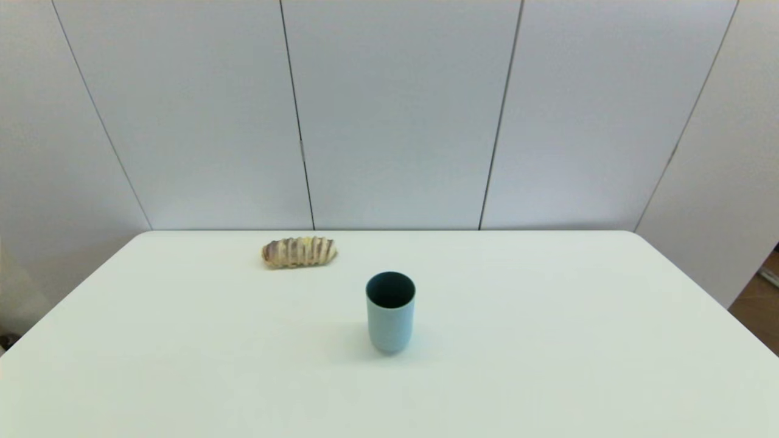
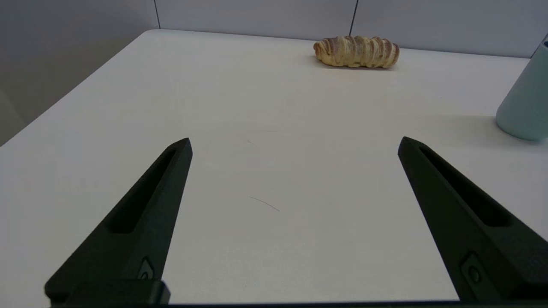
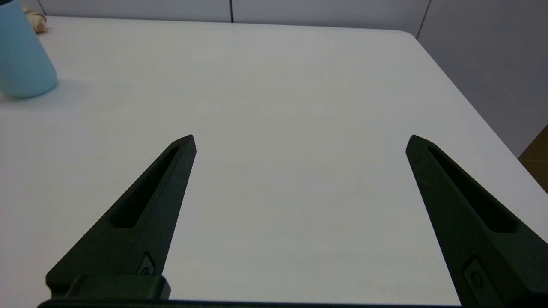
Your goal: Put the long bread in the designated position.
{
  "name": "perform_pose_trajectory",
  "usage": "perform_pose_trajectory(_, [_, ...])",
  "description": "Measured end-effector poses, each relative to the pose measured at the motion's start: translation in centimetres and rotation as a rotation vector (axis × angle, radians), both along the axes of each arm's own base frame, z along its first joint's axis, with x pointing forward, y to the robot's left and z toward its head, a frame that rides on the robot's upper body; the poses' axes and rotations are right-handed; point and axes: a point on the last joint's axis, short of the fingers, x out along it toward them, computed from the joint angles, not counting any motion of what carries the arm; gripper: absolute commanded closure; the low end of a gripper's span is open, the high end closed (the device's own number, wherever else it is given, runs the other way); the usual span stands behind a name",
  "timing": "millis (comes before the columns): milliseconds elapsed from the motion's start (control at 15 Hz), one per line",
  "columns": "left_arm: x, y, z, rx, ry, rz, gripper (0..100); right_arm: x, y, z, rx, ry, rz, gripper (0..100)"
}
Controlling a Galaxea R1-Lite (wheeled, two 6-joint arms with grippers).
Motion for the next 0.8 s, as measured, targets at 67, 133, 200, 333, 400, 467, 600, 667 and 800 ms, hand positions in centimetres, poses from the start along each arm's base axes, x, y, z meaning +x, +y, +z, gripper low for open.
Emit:
perform_pose_trajectory(67, [0.0, 0.0, 0.0, 0.0, 0.0, 0.0, 0, 0.0, 0.0, 0.01, 0.0, 0.0, 0.0, 0])
perform_pose_trajectory(133, [0.0, 0.0, 0.0, 0.0, 0.0, 0.0, 0, 0.0, 0.0, 0.01, 0.0, 0.0, 0.0, 0])
perform_pose_trajectory(200, [0.0, 0.0, 0.0, 0.0, 0.0, 0.0, 0, 0.0, 0.0, 0.01, 0.0, 0.0, 0.001, 0])
perform_pose_trajectory(333, [0.0, 0.0, 0.0, 0.0, 0.0, 0.0, 0, 0.0, 0.0, 0.01, 0.0, 0.0, 0.001, 0])
perform_pose_trajectory(400, [0.0, 0.0, 0.0, 0.0, 0.0, 0.0, 0, 0.0, 0.0, 0.01, 0.0, 0.0, 0.0, 0])
perform_pose_trajectory(467, [0.0, 0.0, 0.0, 0.0, 0.0, 0.0, 0, 0.0, 0.0, 0.01, -0.001, 0.0, 0.0, 0])
perform_pose_trajectory(600, [0.0, 0.0, 0.0, 0.0, 0.0, 0.0, 0, 0.0, 0.0, 0.0, 0.0, 0.0, 0.001, 0])
perform_pose_trajectory(667, [0.0, 0.0, 0.0, 0.0, 0.0, 0.0, 0, 0.0, 0.0, 0.01, 0.0, 0.0, 0.001, 0])
perform_pose_trajectory(800, [0.0, 0.0, 0.0, 0.0, 0.0, 0.0, 0, 0.0, 0.0, 0.01, 0.0, 0.0, 0.0, 0])
